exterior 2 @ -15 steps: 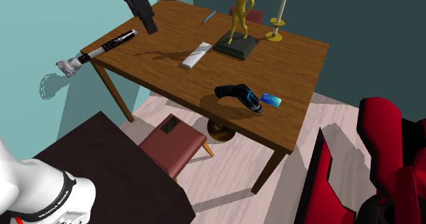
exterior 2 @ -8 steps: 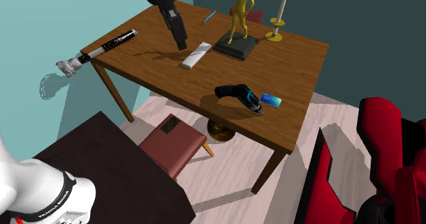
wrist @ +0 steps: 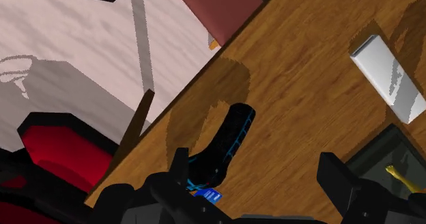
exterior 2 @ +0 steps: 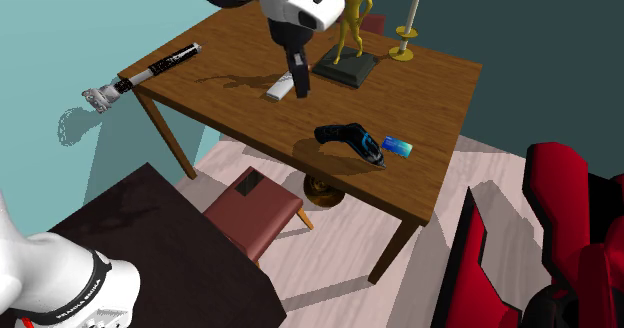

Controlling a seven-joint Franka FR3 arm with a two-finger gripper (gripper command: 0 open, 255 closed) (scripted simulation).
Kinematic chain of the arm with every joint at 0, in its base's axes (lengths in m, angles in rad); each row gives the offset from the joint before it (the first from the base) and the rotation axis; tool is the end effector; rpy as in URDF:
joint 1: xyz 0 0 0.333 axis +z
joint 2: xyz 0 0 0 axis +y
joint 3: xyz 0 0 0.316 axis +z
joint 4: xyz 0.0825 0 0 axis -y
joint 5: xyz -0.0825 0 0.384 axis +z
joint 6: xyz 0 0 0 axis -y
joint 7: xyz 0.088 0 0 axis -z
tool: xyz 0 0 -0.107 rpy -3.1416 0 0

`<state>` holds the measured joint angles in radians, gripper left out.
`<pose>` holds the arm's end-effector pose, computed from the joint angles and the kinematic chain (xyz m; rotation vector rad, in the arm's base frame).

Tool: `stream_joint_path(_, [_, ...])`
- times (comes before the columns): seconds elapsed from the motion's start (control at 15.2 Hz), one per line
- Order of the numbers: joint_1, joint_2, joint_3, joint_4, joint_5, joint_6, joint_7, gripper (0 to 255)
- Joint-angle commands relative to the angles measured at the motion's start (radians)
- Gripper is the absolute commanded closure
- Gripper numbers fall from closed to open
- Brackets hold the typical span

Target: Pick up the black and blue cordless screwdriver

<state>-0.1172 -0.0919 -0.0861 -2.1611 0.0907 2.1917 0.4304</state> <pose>0.5200 -0.1046 0.4487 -2.8638 1.0164 -0.1697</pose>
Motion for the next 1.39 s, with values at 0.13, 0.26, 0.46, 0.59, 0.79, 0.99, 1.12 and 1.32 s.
stream_joint_path(0.13, [-0.021,0.145,-0.025,0.073,0.075,0.056,0.011,0])
stream_joint_path(0.26, [-0.032,0.216,-0.032,0.111,0.116,0.080,0.016,0])
stream_joint_path(0.46, [-0.053,0.323,-0.037,0.174,0.179,0.109,0.023,0])
stream_joint_path(0.59, [-0.070,0.394,-0.037,0.220,0.222,0.124,0.028,0])
stream_joint_path(0.79, [-0.098,0.502,-0.033,0.295,0.285,0.141,0.037,0])
stream_joint_path(0.99, [-0.121,0.580,-0.027,0.353,0.327,0.150,0.047,0])
stream_joint_path(1.12, [-0.123,0.597,-0.023,0.350,0.334,0.169,0.038,0])
stream_joint_path(1.32, [-0.127,0.623,-0.016,0.348,0.345,0.196,0.025,0])
